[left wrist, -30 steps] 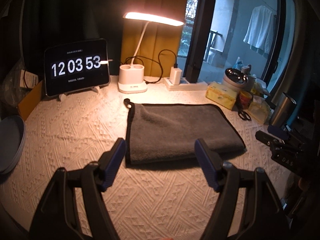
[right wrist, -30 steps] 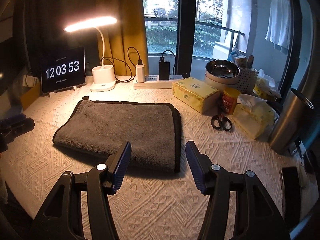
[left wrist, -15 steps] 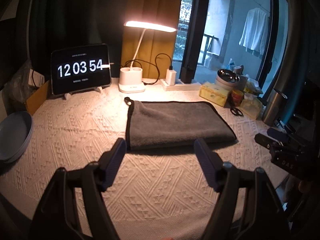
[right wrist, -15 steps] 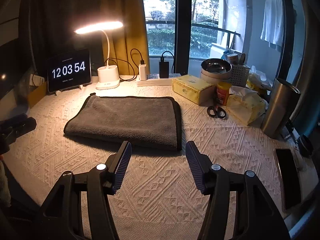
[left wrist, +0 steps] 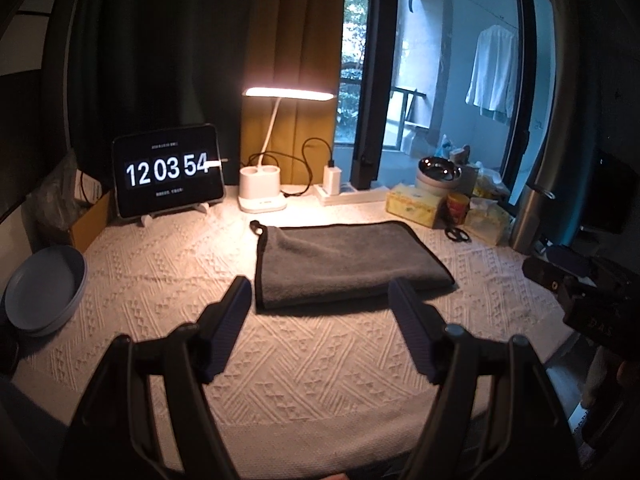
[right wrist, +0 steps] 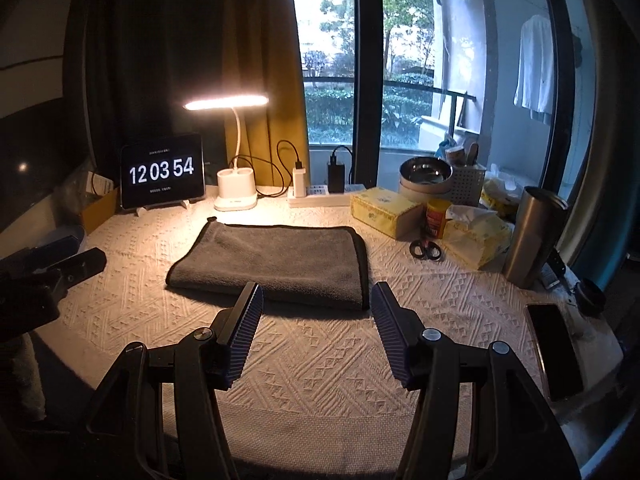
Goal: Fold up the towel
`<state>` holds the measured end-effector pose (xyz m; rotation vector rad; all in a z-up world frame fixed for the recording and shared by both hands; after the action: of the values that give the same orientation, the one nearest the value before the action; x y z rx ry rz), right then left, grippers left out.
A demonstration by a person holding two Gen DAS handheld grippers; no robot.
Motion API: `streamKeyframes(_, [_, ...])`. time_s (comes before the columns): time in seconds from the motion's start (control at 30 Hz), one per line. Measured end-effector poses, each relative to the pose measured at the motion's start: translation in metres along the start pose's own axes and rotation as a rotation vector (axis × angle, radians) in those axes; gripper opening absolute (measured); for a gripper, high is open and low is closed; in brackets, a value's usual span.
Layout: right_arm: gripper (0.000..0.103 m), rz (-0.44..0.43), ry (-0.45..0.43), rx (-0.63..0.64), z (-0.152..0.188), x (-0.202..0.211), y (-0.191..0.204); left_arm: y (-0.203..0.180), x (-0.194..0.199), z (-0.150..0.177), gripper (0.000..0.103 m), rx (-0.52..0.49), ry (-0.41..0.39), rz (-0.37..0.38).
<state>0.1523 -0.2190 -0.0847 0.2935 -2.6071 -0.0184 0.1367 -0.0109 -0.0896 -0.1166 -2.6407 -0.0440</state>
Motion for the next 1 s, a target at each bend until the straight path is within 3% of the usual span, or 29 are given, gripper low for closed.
streamKeyframes(0.5, [0.059, 0.001, -0.101, 0.012, -0.02, 0.053, 0.011, 0.008, 0.054, -0.019, 0.073, 0.03, -0.124, -0.009])
streamKeyframes(0.6, [0.059, 0.002, -0.13, 0.011, -0.023, 0.065, 0.013, 0.011, 0.067, -0.022, 0.081, 0.046, -0.166, -0.021])
streamKeyframes(0.67, [0.059, 0.001, -0.152, 0.009, -0.023, 0.072, 0.012, 0.011, 0.074, -0.024, 0.095, 0.052, -0.194, -0.026])
streamKeyframes(1.0, [0.059, -0.019, -0.185, -0.002, -0.022, 0.082, 0.014, 0.013, 0.088, -0.025, 0.098, 0.045, -0.234, -0.071])
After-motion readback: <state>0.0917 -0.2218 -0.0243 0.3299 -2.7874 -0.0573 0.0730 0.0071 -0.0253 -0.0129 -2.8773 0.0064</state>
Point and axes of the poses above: each gripper's, at about its wrist camera, not at the fingertips, and x roughly against the way its jaws point, y to its left, z to its underside, the point moved 9 cm from there along -x, roughly the way its jaws point, and after that the axes turned 7 degrees about -x, right-handed, at the moved point
